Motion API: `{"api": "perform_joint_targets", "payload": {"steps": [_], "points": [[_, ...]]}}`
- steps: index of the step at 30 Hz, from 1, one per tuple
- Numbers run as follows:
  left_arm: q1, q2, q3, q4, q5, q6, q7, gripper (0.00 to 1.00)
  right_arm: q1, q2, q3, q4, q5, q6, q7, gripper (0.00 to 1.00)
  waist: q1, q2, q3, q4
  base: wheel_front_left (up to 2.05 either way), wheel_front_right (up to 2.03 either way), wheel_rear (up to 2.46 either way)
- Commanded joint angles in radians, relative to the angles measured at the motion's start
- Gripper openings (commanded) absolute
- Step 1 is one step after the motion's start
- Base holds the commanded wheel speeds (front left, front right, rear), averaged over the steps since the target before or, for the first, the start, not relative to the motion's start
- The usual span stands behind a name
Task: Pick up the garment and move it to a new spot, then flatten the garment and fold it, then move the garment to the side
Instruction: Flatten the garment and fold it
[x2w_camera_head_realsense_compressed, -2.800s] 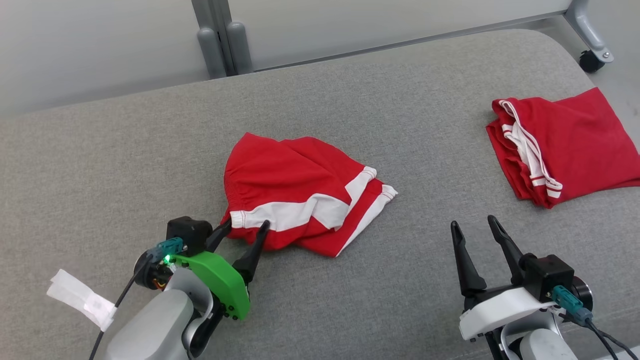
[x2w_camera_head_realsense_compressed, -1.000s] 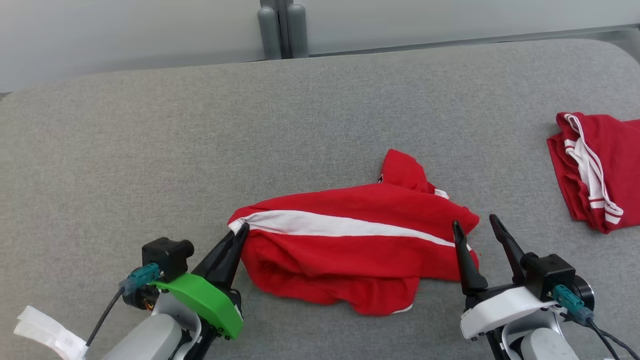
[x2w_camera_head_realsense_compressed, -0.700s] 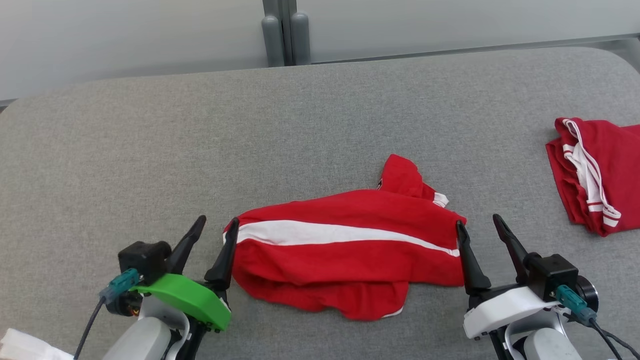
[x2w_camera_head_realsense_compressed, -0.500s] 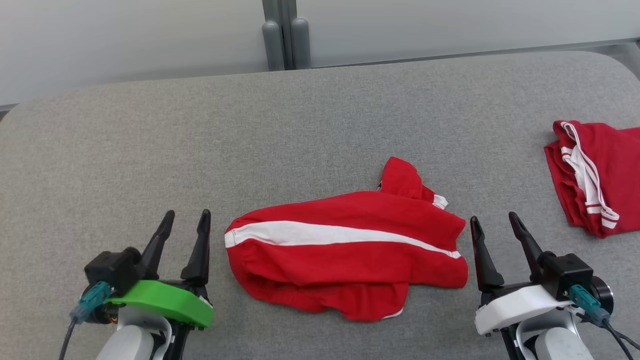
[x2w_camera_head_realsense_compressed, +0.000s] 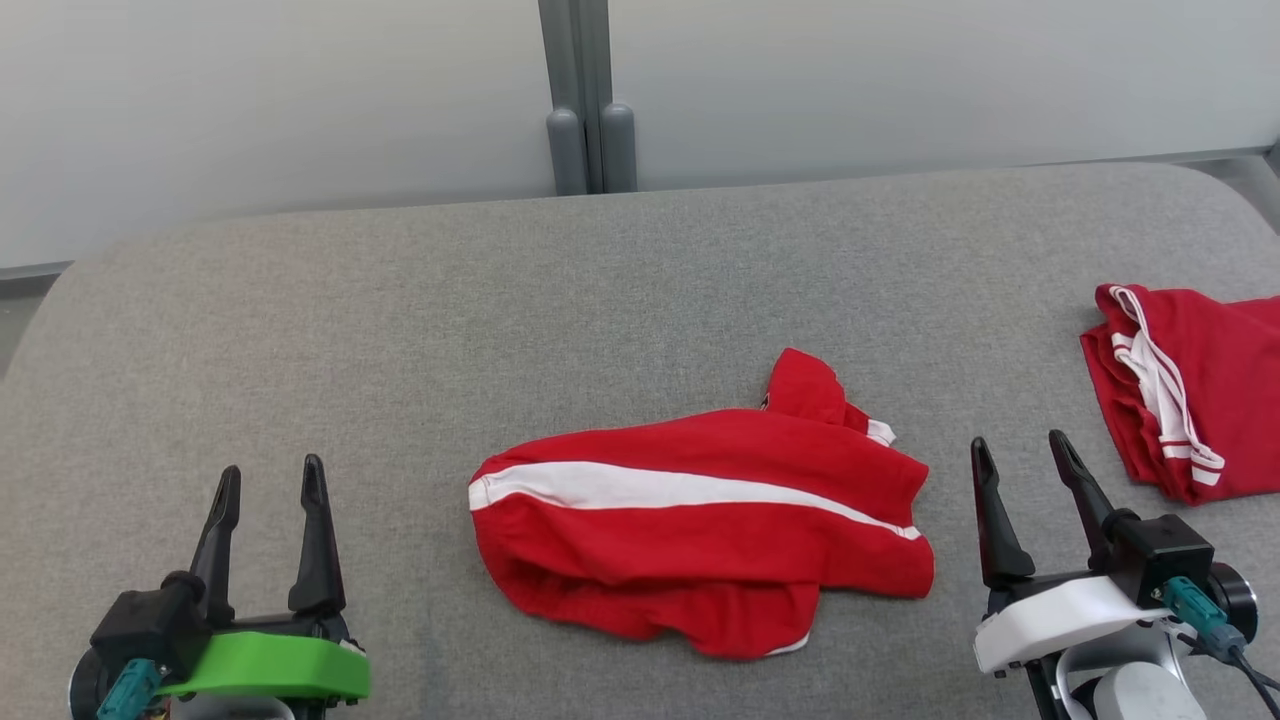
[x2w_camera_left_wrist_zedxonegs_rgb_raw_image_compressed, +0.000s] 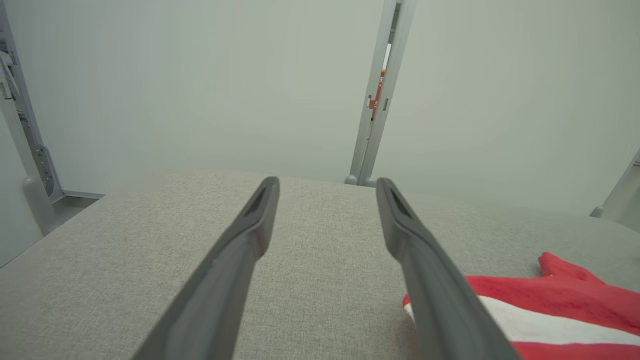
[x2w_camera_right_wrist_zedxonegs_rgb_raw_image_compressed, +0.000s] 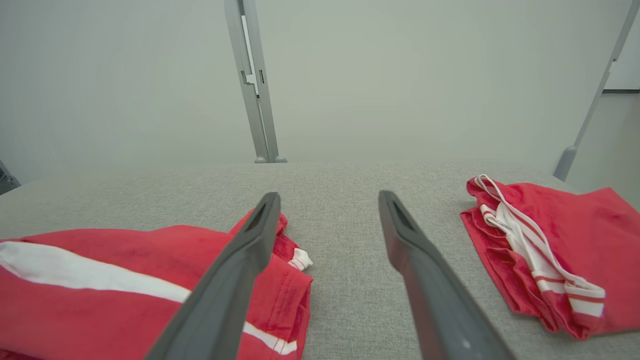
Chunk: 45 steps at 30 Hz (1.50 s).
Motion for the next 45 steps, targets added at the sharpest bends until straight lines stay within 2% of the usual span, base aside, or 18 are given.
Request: {"api": "perform_joint_targets", "payload": {"steps": [1,8,14,36,41,45], "points": [[0.017,-0.006,0.014,0.013,0.017,-0.009,0.0,1.0,-0.005,-0.003,0.001,0.007,-0.005,-0.002,-0.002,1.0,0.0,0.0,-0.017,0.002,0.0,0.0,0.0],[0.027,-0.021,0.018,0.083,0.061,-0.025,0.0,1.0,0.004,0.001,0.002,0.037,0.009,-0.002,-0.002,1.0,0.0,0.0,-0.034,0.007,0.0,0.0,0.0],[0.02,-0.025,-0.007,0.127,0.053,-0.027,0.0,1.0,0.005,0.001,0.009,0.065,0.014,-0.002,-0.002,1.0,0.0,0.0,-0.039,0.008,0.0,0.0,0.0],[-0.021,-0.024,-0.065,0.161,0.036,-0.028,0.0,1.0,0.003,0.003,0.01,0.06,0.015,-0.002,-0.002,1.0,0.0,0.0,-0.031,-0.009,0.0,0.0,0.0],[-0.063,-0.025,-0.139,0.258,-0.023,-0.028,0.001,1.0,0.002,-0.007,0.008,0.059,0.019,-0.002,-0.002,1.0,0.0,0.0,-0.031,-0.006,0.0,0.0,0.0],[-0.133,-0.019,-0.225,0.37,-0.122,-0.028,0.026,1.0,-0.009,-0.017,0.027,0.07,0.019,-0.002,-0.002,1.0,0.0,0.0,-0.028,-0.008,0.0,0.0,0.0]]}}
